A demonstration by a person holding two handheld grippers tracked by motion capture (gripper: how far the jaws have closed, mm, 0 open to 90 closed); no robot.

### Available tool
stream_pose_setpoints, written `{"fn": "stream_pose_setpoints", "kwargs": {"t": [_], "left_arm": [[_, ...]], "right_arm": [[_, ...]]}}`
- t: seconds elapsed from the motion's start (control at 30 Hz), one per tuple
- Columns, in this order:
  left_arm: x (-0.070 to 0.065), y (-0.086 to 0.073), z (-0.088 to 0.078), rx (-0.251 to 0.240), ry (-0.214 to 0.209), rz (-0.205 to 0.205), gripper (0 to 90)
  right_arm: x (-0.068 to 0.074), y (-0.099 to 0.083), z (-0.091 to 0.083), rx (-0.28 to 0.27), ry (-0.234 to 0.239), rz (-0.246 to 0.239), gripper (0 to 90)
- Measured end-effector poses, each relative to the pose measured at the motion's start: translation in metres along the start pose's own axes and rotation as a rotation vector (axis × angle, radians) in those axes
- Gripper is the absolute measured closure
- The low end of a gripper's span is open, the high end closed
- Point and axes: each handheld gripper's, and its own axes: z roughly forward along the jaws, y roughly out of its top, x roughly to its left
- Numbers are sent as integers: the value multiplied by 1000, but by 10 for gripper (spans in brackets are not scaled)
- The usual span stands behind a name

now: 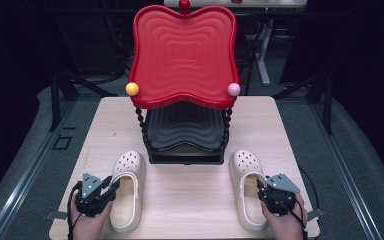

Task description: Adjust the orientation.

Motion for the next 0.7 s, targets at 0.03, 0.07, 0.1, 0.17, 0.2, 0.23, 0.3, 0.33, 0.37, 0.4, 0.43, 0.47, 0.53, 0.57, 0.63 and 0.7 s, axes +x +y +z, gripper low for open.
{"fn": "stream_pose_setpoints", "kwargs": {"t": [0.03,0.07,0.1,0.17,0.2,0.23,0.3,0.33,0.37,0.4,0.43,0.47,0.53,0.57,0.63,0.7], "left_arm": [[0,0,0,-1,-1,0,665],[1,0,0,-2,-6,-3,664],[1,0,0,-2,-6,-3,664],[1,-1,1,-3,-8,-10,664],[1,-1,1,-3,-8,-10,664],[1,-1,1,-2,-8,-9,664],[1,0,1,-2,-8,-8,664],[1,0,0,-2,-8,-8,664],[1,-1,0,-2,-9,-9,664],[1,-1,0,-2,-9,-9,664],[2,-1,1,-2,-10,-10,664],[2,-1,1,-2,-10,-10,664],[2,-1,0,0,-12,-9,664],[2,-1,0,-3,-12,-9,664],[2,-1,1,1,-13,-10,664],[2,-1,1,1,-12,-10,664]], "right_arm": [[0,0,-3,-9,4,2,651],[-1,0,-9,-39,7,7,657],[-1,0,-9,-39,7,7,657],[-3,3,-16,-93,22,25,676],[-3,3,-16,-93,22,25,676],[-3,4,-16,-98,25,30,674],[-3,5,-15,-94,29,31,668],[-3,4,-14,-98,29,33,658],[-3,4,-14,-100,31,32,640],[-3,5,-15,-104,32,28,619],[-5,5,-14,-80,41,22,610],[-5,5,-14,-80,41,22,610],[-6,3,-17,-93,45,32,617],[-7,2,-21,-101,50,32,642],[-9,4,-28,-156,38,58,756],[-11,6,-27,-164,44,75,787]]}}
